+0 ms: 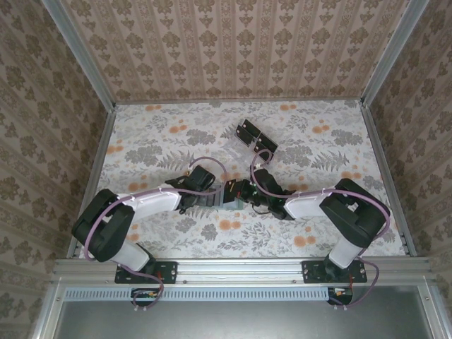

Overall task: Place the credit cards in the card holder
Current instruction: Insert the credit card into the card slot.

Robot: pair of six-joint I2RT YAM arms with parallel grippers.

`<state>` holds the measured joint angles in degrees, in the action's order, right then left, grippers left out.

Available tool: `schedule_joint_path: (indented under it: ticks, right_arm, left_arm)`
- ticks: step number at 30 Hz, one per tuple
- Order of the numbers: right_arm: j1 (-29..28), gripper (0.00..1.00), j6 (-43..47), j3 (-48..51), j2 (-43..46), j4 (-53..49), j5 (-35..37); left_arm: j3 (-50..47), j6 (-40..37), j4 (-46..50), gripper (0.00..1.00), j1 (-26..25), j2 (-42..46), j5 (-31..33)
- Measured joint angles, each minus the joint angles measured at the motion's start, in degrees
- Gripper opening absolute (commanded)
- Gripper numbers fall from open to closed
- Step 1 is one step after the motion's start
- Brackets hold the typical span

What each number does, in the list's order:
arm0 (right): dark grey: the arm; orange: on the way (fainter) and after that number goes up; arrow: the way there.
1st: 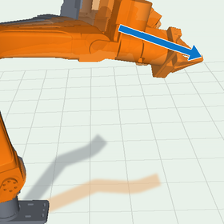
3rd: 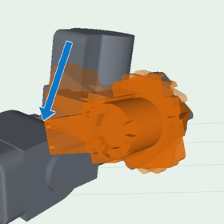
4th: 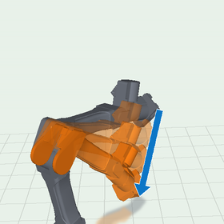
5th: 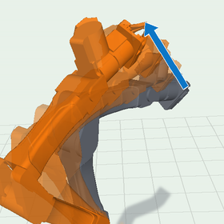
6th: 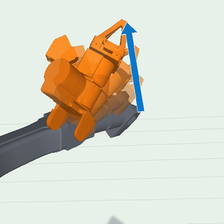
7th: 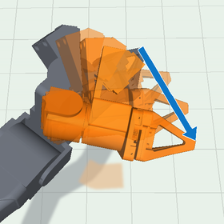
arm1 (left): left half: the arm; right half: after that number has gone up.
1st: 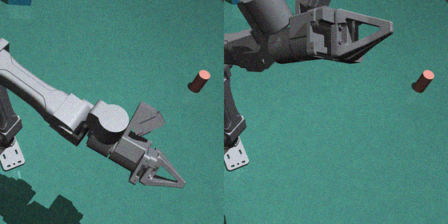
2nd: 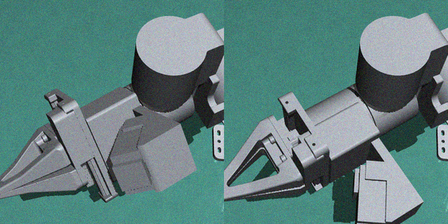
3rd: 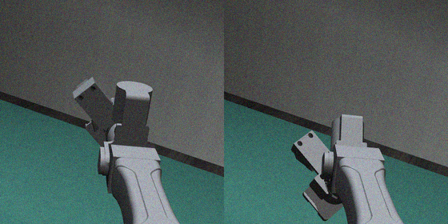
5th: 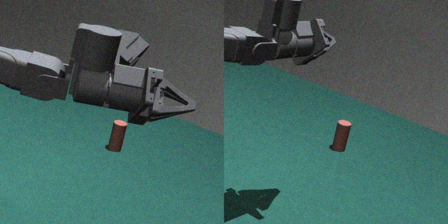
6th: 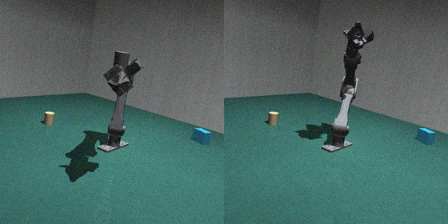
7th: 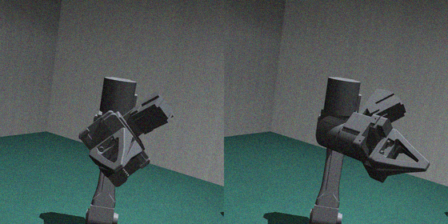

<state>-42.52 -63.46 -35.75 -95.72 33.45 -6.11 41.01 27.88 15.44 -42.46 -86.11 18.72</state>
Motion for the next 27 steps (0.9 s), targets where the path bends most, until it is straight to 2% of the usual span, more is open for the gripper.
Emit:
schedule_joint_path:
  ticks: [27]
  right_arm:
    - [-1.25, 0.0, -0.9, 3.8, -10.05, 20.98, -0.2]
  left_arm:
    - [-0.55, 1.9, -0.07, 1.0, 0.11, 0.24, 0.61]
